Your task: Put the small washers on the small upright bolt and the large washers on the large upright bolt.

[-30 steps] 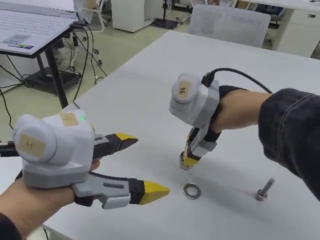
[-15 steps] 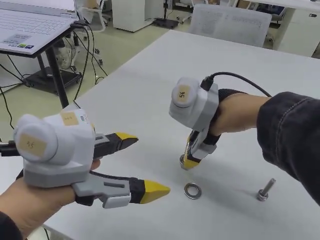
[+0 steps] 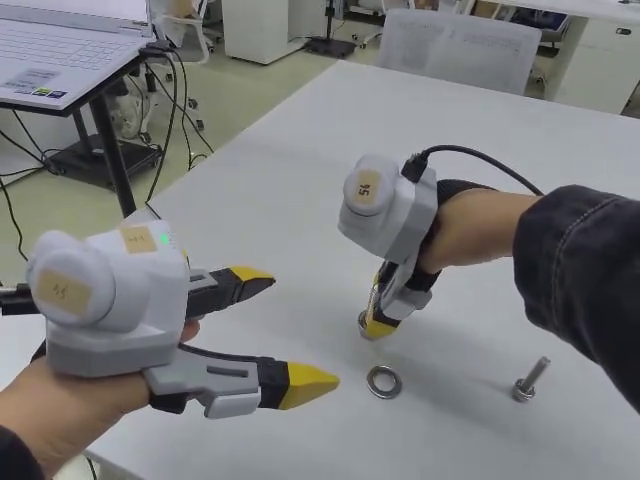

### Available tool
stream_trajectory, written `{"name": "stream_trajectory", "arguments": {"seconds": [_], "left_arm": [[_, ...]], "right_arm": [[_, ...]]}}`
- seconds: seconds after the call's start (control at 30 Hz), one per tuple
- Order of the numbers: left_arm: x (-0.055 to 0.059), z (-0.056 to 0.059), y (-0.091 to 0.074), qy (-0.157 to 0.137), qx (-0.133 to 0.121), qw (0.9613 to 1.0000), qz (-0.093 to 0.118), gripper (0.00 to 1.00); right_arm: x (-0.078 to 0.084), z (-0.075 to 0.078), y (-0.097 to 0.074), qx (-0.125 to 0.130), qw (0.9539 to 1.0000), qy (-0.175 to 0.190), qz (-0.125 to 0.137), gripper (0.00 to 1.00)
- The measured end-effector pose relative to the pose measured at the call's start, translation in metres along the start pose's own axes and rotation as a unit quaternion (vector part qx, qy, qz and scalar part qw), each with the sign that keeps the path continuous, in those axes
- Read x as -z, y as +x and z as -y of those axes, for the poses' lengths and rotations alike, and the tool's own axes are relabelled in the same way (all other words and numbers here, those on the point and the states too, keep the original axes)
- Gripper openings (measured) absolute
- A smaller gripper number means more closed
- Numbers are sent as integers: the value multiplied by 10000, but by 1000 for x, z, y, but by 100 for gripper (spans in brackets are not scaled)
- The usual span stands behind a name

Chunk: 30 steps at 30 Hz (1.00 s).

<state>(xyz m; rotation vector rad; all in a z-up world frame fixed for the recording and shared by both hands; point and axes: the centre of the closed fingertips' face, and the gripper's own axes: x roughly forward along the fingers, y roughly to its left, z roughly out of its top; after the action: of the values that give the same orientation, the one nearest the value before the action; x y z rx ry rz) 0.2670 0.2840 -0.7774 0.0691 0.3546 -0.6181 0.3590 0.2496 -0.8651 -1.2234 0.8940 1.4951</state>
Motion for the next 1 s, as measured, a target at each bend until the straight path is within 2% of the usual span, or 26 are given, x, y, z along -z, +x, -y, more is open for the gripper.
{"name": "stream_trajectory", "arguments": {"seconds": [0.63,1.0], "left_arm": [[-3,0,2,4,-20,10000,53,74],[-3,-1,4,1,-46,10000,85,74]], "right_arm": [[-1,4,-13,159,9998,3,119,34],[8,9,-25,302,9994,77,157,34]]}}
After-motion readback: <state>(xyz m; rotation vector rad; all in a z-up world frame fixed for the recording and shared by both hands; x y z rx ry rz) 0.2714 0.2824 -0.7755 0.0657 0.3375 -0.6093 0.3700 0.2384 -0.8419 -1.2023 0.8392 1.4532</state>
